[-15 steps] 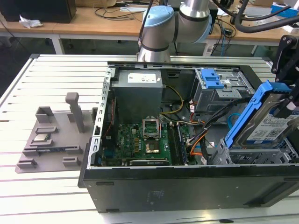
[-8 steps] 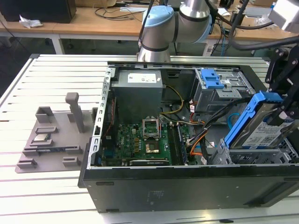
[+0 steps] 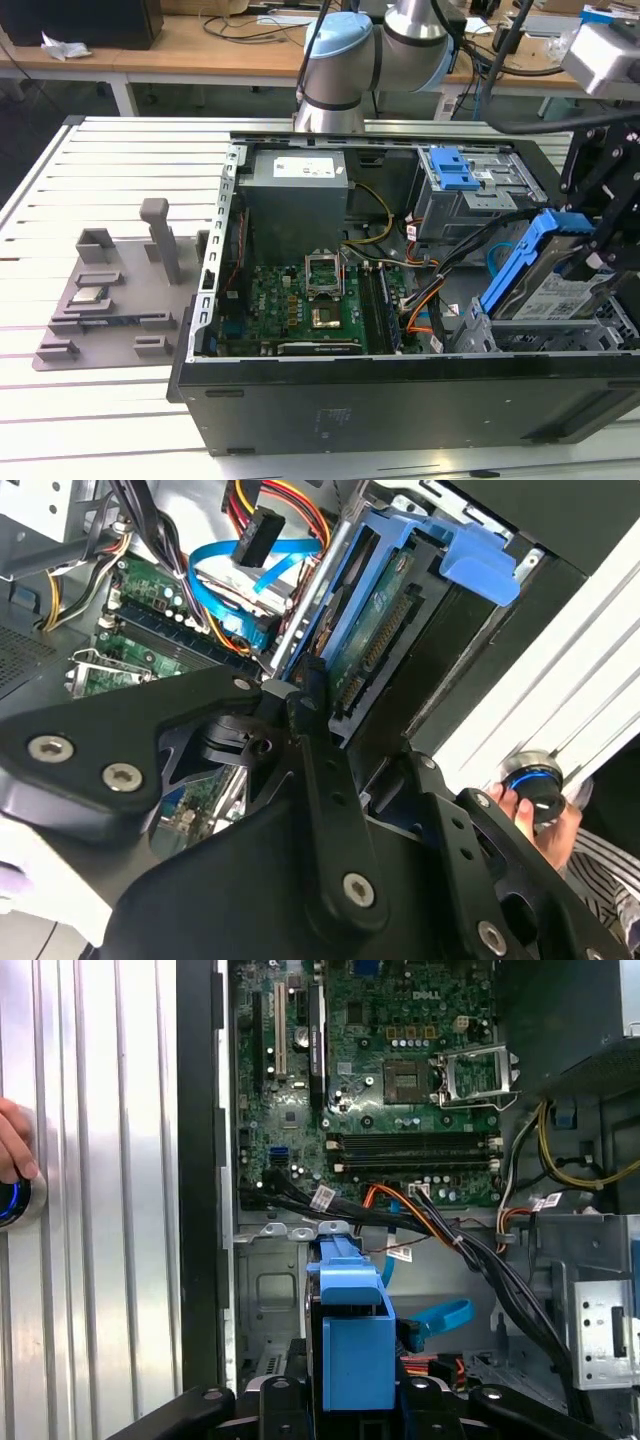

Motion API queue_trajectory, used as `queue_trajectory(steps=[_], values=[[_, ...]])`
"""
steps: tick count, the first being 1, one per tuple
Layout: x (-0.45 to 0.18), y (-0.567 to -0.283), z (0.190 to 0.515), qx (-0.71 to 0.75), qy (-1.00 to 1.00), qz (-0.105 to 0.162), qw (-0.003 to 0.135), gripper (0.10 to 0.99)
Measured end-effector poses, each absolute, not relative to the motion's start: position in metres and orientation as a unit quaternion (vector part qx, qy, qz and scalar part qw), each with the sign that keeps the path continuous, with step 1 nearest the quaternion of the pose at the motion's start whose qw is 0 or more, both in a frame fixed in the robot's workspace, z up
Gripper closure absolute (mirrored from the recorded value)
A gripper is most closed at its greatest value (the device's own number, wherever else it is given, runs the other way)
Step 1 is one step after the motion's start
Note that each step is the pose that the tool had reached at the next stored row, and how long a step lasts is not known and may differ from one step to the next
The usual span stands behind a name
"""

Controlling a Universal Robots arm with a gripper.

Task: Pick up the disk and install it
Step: 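Insert the disk into the insertion slot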

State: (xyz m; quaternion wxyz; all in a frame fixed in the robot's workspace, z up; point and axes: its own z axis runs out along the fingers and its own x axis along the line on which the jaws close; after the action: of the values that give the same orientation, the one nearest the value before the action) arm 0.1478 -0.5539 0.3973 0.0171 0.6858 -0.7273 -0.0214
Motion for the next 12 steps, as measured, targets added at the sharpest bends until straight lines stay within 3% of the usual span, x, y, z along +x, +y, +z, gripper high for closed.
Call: queue_trajectory(steps=[12], values=[[0.1478, -0.5539, 0.3881, 0.686, -0.727, -0.021, 0.017, 0.710]])
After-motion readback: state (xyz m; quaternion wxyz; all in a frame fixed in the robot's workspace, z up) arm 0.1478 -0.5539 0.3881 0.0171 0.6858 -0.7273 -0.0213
